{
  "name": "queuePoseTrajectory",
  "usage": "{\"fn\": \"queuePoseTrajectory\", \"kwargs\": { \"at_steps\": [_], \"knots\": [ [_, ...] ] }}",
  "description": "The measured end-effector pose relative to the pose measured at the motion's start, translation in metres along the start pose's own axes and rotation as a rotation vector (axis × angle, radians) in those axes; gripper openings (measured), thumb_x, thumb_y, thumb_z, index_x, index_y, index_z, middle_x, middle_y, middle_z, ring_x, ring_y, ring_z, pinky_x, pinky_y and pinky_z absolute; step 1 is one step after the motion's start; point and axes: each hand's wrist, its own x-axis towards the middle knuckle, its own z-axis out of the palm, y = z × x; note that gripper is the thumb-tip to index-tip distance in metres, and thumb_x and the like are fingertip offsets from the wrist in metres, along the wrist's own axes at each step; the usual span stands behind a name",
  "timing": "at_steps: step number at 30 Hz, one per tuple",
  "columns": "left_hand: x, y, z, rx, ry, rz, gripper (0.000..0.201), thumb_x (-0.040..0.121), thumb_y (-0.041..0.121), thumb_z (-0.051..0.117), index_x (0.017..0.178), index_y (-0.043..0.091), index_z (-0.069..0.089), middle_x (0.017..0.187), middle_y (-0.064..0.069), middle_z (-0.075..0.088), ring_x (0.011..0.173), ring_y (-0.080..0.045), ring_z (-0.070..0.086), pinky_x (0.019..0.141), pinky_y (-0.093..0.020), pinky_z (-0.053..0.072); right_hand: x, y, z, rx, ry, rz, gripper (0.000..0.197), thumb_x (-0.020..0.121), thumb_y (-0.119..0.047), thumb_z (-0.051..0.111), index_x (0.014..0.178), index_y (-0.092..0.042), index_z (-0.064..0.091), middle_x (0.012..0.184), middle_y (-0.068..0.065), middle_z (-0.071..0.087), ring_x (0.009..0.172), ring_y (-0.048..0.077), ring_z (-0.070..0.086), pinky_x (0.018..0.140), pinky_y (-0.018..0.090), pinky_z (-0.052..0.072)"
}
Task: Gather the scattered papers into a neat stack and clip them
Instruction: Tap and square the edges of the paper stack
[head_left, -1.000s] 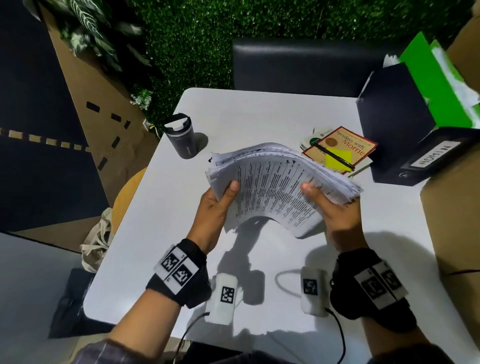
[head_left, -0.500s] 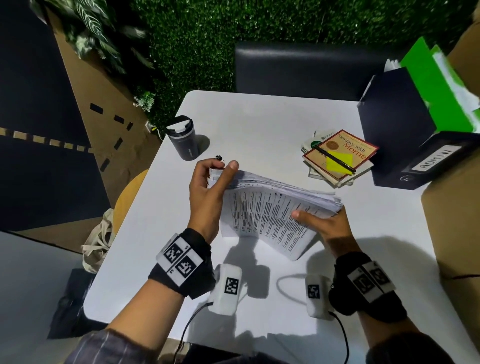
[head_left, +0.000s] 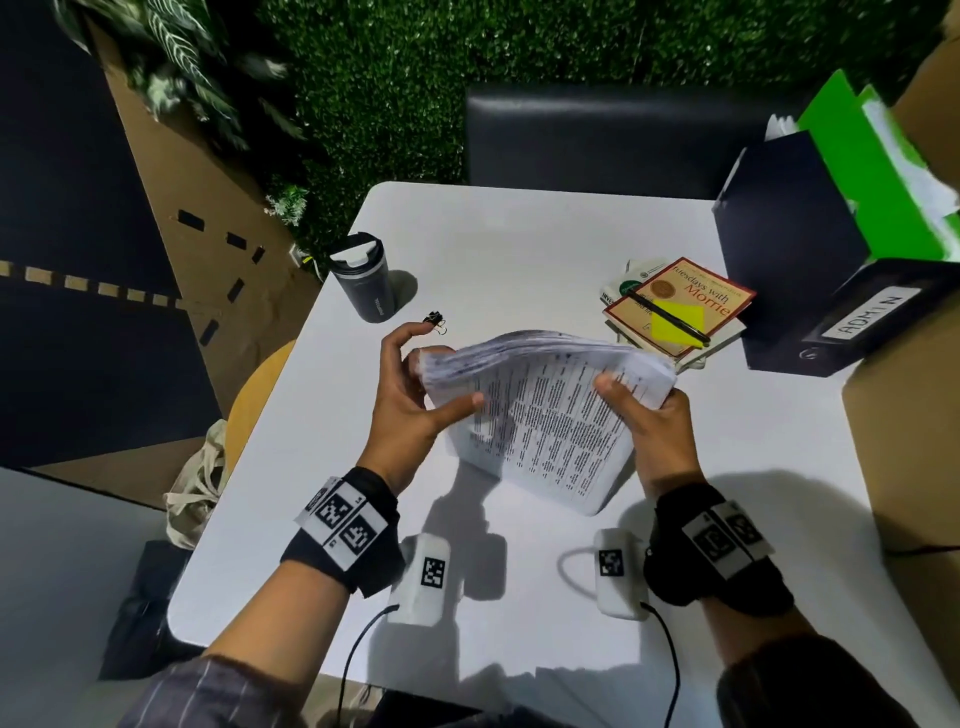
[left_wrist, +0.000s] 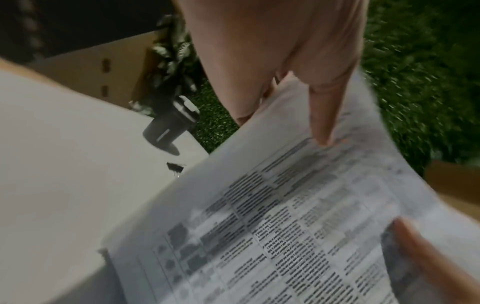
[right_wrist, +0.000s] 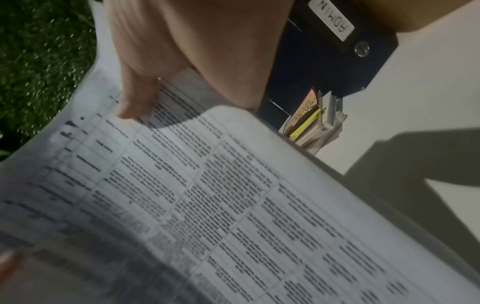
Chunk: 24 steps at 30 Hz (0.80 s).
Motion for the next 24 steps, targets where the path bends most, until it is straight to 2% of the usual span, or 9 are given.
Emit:
{"fn": "queuePoseTrajectory", "kwargs": {
  "at_steps": [4,8,13,15,17,19,21,22,24],
  "knots": [
    [-0.002,0.010,0.002,-0.062,0.031,-0.050,0.043,0.074,0.006,0.077,0.115,0.007,0.062,0.101,0.003,0.075,0.094,-0.011,0.069,0.081,-0.026,0.053,-0.007,-0.017,0.004,0.051,-0.037,-0.101,0.012,0.074,-0.020,0.075,0.085,-0.017,0.072,0.080,-0.002,0.076,0.083,0.021,0.071,0.084,0.045,0.056],
    [-0.008,0.011,-0.001,-0.069,-0.020,-0.003,0.029,0.078,-0.009,0.066,0.100,0.011,0.067,0.088,0.014,0.075,0.088,-0.002,0.069,0.078,-0.018,0.052,-0.014,-0.019,-0.008,0.033,-0.123,-0.211,0.029,0.067,-0.032,0.079,0.093,-0.020,0.074,0.090,0.001,0.076,0.091,0.027,0.069,0.084,0.046,0.055],
    [-0.017,-0.028,0.003,-0.059,-0.015,-0.238,0.030,0.079,0.002,0.071,0.102,0.021,0.069,0.098,0.005,0.076,0.099,-0.015,0.069,0.090,-0.033,0.054,-0.006,0.030,-0.011,-0.117,-0.127,0.073,0.078,0.048,-0.039,0.092,0.115,-0.011,0.063,0.114,0.009,0.070,0.103,0.018,0.068,0.100,0.047,0.049],
    [-0.016,-0.033,0.004,-0.046,0.010,-0.271,0.018,0.084,0.010,0.068,0.098,0.022,0.070,0.094,0.006,0.077,0.098,-0.016,0.069,0.090,-0.033,0.054,-0.003,0.040,-0.011,-0.151,-0.117,0.129,0.049,0.059,-0.017,0.088,0.102,-0.010,0.067,0.109,0.012,0.071,0.086,0.006,0.071,0.095,0.047,0.052],
    [-0.013,-0.030,0.003,-0.081,0.044,-0.295,0.010,0.087,0.016,0.065,0.096,0.016,0.069,0.091,0.003,0.077,0.095,-0.018,0.070,0.088,-0.037,0.054,-0.002,0.047,-0.015,-0.260,-0.140,0.155,0.030,0.063,-0.012,0.086,0.088,-0.016,0.069,0.100,0.014,0.073,0.076,0.013,0.073,0.080,0.052,0.056],
    [-0.011,-0.027,-0.001,-0.174,0.086,-0.287,0.019,0.083,0.021,0.066,0.099,0.011,0.068,0.093,-0.001,0.077,0.093,-0.021,0.070,0.082,-0.036,0.055,-0.003,0.052,-0.021,-0.290,-0.159,0.148,0.038,0.052,-0.032,0.090,0.080,-0.014,0.071,0.080,0.006,0.077,0.070,0.034,0.070,0.066,0.049,0.058],
    [-0.010,-0.024,-0.007,-0.315,0.121,-0.291,0.034,0.076,0.026,0.068,0.106,0.009,0.066,0.098,-0.004,0.076,0.095,-0.022,0.070,0.078,-0.032,0.056,-0.005,0.056,-0.030,-0.219,-0.142,0.125,0.035,0.058,-0.026,0.088,0.083,-0.008,0.073,0.062,-0.005,0.073,0.061,0.023,0.066,0.057,0.025,0.054],
    [-0.011,-0.021,-0.009,-0.373,0.128,-0.295,0.037,0.078,0.026,0.065,0.111,0.009,0.064,0.102,-0.004,0.076,0.096,-0.022,0.070,0.077,-0.032,0.056,-0.009,0.056,-0.035,-0.170,-0.131,0.105,0.034,0.060,-0.022,0.086,0.088,-0.006,0.073,0.064,-0.006,0.073,0.063,0.017,0.066,0.058,0.018,0.052],
    [-0.013,-0.018,-0.012,-0.460,0.124,-0.293,0.032,0.089,0.020,0.055,0.120,0.012,0.059,0.108,-0.003,0.074,0.099,-0.020,0.070,0.076,-0.033,0.057,-0.012,0.053,-0.042,-0.023,-0.102,0.089,0.049,0.055,-0.030,0.087,0.095,-0.007,0.073,0.081,0.001,0.076,0.073,0.021,0.067,0.064,0.020,0.053]
  ]
}}
